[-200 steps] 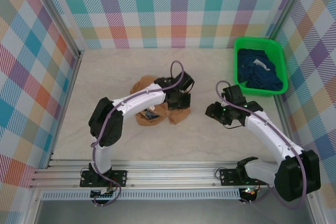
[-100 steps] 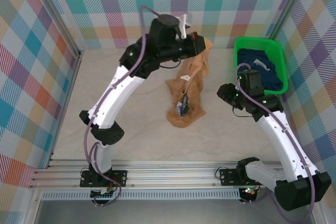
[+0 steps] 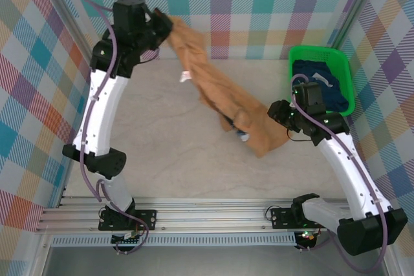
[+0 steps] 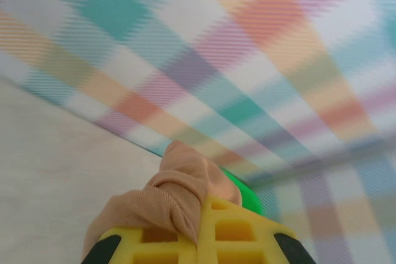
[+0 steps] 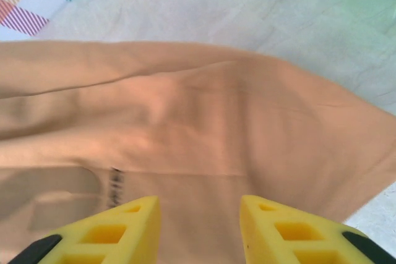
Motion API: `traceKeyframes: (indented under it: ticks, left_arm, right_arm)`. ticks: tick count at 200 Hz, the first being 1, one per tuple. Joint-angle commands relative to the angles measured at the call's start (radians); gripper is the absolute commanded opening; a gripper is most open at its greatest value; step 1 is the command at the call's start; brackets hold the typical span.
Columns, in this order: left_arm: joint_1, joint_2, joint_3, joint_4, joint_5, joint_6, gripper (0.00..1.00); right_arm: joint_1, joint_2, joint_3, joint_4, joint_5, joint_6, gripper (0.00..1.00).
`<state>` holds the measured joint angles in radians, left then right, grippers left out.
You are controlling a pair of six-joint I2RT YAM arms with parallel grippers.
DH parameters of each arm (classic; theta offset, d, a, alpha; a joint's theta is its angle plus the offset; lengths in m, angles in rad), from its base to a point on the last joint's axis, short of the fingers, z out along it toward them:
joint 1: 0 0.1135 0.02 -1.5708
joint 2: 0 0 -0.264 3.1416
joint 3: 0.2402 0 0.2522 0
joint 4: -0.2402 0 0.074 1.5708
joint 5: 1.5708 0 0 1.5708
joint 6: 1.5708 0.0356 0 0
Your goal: Fold and stack the t-shirts
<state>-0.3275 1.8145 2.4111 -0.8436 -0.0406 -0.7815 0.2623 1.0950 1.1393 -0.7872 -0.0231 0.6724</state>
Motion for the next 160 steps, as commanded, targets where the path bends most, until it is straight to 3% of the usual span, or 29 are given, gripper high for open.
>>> traceKeyframes:
  ticks: [1,6,15,19,30,40,67,104,131,160]
  left_arm:
    - [0.146,0.078,-0.122,0.018,0.093,-0.037,0.00]
    - [0.167,0.112,-0.130,0.001,0.107,-0.014,0.03]
    - [0.200,0.173,-0.134,-0.046,0.125,0.027,0.36]
    - [0.213,0.194,-0.135,-0.062,0.139,0.042,0.46]
    - [0.228,0.236,-0.143,-0.125,0.140,0.095,0.54]
    - [0.221,0.211,-0.199,-0.142,0.118,0.133,0.55]
    - [0.195,-0.021,-0.595,-0.060,0.074,0.120,0.55]
    - [0.177,-0.324,-1.164,0.122,0.171,-0.005,0.49]
    - [0.184,-0.392,-1.356,0.144,0.167,-0.037,0.48]
    - [0.272,-0.378,-1.448,0.195,0.198,-0.068,0.48]
  right_arm:
    - [-0.002,0.062,-0.038,0.006,-0.080,-0.028,0.40]
    - [0.001,0.078,-0.044,0.014,-0.092,-0.034,0.40]
    - [0.013,0.109,-0.050,0.025,-0.102,-0.049,0.41]
    - [0.020,0.124,-0.052,0.028,-0.105,-0.056,0.42]
    - [0.048,0.166,-0.055,0.038,-0.117,-0.076,0.42]
    - [0.083,0.195,-0.066,0.065,-0.138,-0.094,0.42]
    - [0.218,0.290,-0.102,0.166,-0.173,-0.111,0.46]
    - [0.378,0.537,0.020,0.282,-0.183,-0.153,0.53]
    - [0.444,0.761,0.214,0.287,-0.134,-0.173,0.50]
    - [0.451,0.935,0.370,0.262,-0.089,-0.151,0.46]
